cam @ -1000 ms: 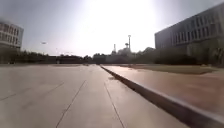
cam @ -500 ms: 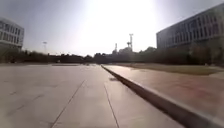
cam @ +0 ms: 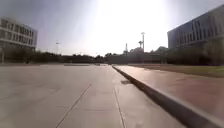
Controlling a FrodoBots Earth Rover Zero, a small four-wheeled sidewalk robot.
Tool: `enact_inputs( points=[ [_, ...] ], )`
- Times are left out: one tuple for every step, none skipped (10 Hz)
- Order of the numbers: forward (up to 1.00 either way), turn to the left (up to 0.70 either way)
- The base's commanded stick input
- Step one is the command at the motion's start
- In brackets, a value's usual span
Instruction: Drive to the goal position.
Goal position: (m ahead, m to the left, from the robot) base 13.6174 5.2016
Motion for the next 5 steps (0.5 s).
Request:
enact_inputs(
  points=[
    [0.69, 0.0],
    [0.7, 0.0],
    [0.7, 0.0],
    [0.7, 0.0],
    [0.7, 0.0]
  ],
)
